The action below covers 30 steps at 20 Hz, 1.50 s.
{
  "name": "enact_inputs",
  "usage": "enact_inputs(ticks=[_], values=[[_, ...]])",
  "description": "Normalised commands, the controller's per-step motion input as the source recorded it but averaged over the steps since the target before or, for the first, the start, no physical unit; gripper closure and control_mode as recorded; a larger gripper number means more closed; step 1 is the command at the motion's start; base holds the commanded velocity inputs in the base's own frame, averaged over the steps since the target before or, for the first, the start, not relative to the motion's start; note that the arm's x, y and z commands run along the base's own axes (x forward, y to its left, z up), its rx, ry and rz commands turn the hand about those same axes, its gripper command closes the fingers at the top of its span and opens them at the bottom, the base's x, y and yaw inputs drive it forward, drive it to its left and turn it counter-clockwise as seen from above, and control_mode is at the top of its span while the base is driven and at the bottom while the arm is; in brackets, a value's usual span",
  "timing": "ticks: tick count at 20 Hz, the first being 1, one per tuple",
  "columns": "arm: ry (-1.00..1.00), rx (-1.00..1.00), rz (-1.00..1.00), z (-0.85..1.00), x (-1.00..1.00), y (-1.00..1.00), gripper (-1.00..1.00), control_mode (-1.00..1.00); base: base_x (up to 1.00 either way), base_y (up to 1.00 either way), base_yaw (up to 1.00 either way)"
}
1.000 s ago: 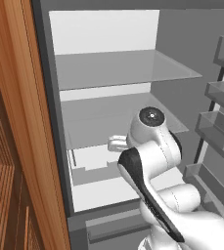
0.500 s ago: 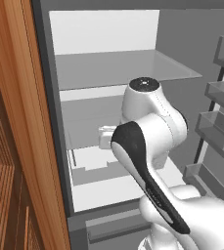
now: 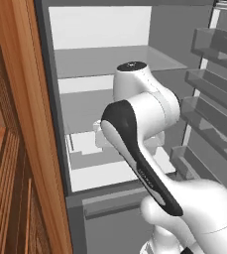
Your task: Open the fridge, remove the banana, carrot, and fish, and place them on any counter.
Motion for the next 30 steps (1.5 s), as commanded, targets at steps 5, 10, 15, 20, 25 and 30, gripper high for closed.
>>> enact_inputs(ticks=[5,10,15,20,25,30], values=[[0.00,0.00,0.00,0.00,0.00,0.00,1.00,1.00,-1.00,-0.01,0.01],[0.00,0.00,0.00,0.00,0.00,0.00,1.00,1.00,-1.00,-0.02,0.19],[0.00,0.00,0.00,0.00,0.00,0.00,1.00,1.00,-0.97,0.00,0.51],[0.00,0.00,0.00,0.00,0.00,0.00,1.00,1.00,-0.49,0.00,0.88],[0.00,0.00,0.00,0.00,0.00,0.00,1.00,1.00,-0.22,0.00,0.95],[0.00,0.00,0.00,0.00,0.00,0.00,1.00,1.00,-0.17,0.06,0.94]])
